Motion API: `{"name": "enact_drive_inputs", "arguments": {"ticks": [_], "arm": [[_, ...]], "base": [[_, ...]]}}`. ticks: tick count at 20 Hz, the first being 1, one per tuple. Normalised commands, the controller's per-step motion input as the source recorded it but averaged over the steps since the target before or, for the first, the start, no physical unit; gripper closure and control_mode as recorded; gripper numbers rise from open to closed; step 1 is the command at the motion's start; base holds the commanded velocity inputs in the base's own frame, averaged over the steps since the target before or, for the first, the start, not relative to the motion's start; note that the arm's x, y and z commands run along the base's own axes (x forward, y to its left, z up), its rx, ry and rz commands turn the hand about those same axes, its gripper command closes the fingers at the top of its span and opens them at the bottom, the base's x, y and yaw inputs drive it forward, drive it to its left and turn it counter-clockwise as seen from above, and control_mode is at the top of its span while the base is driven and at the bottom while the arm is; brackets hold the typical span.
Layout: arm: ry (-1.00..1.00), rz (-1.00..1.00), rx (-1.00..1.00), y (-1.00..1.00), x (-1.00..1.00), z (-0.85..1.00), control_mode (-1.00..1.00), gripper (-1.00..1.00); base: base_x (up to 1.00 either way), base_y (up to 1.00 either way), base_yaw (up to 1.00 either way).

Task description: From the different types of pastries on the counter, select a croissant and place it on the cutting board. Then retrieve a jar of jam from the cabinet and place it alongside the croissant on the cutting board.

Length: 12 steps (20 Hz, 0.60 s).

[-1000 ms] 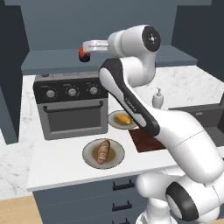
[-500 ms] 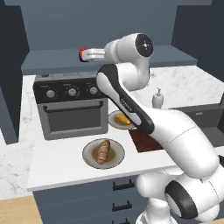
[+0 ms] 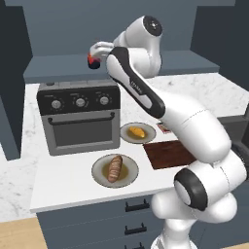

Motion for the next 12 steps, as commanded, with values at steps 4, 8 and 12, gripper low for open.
{"name": "enact_drive_inputs", "arguments": {"ticks": [4,8,12], "arm": [[0.09,0.0,-0.01,0.1,0.03,-0.13,-1.0,-1.0],[0.0,0.0,-0.05,0.27,0.14,0.0,-1.0,-1.0],[-0.01,0.0,-0.07,0.2,0.11,-0.01,-1.0,-1.0]], "base": [[0.0,0.0,0.0],[0.0,0.0,0.0],[0.0,0.0,0.0]]}}
